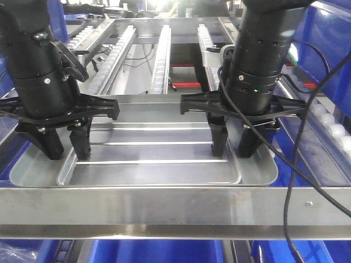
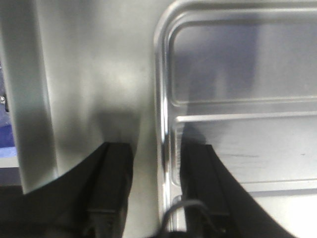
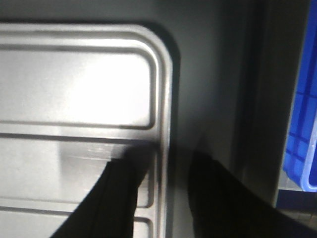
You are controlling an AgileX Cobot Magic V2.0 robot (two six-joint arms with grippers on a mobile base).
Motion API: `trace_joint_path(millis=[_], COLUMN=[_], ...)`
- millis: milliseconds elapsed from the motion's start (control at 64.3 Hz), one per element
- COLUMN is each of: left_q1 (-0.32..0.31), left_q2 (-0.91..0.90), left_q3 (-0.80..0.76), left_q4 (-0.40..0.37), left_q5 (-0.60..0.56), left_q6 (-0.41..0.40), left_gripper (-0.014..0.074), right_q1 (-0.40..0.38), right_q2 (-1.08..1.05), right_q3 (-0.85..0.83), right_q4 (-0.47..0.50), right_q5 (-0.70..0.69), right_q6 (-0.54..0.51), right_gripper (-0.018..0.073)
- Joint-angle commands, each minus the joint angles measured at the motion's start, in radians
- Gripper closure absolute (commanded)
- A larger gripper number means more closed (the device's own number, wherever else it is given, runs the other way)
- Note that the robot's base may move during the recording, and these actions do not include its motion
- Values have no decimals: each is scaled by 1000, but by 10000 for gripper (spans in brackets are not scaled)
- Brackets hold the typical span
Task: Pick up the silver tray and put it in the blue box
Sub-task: 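Close both grippers on the tray's side rims, then lift the tray with both grippers and pull it toward the robot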
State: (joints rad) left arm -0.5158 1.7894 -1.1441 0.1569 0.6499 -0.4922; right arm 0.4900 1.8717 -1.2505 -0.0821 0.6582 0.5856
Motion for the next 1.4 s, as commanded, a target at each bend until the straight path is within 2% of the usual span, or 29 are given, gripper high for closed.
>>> trace_joint_path(millis=[0,155,311,435,606,1228,1384], left_q1=[2,2,2,2,2,2,2], left_q2=[-36,-36,-36,-36,-36,-36,-63], left_q3=[-25,-25,-25,-25,-25,-32,-120], left_q4=[10,-9,-20,-33,-33,-41,-33], left_q5=[4,4,4,4,4,-21,120], left_q6=[-2,-2,-2,-2,-2,-2,-3], left_gripper=[429,434,515,614,610,610,610], right_q1=[1,1,1,1,1,1,1], right_q2=[-48,-48,-48,-48,-48,-48,-84], right_q3=[-28,-28,-28,-28,-28,-31,-100], right_q4=[-4,-4,-4,-4,-4,-4,-6], right_q5=[-27,-27,-27,-27,-26,-54,85], right_q6=[-9,-9,-9,-9,-9,-9,-9], right_gripper=[178,178,200,317,512,510,508])
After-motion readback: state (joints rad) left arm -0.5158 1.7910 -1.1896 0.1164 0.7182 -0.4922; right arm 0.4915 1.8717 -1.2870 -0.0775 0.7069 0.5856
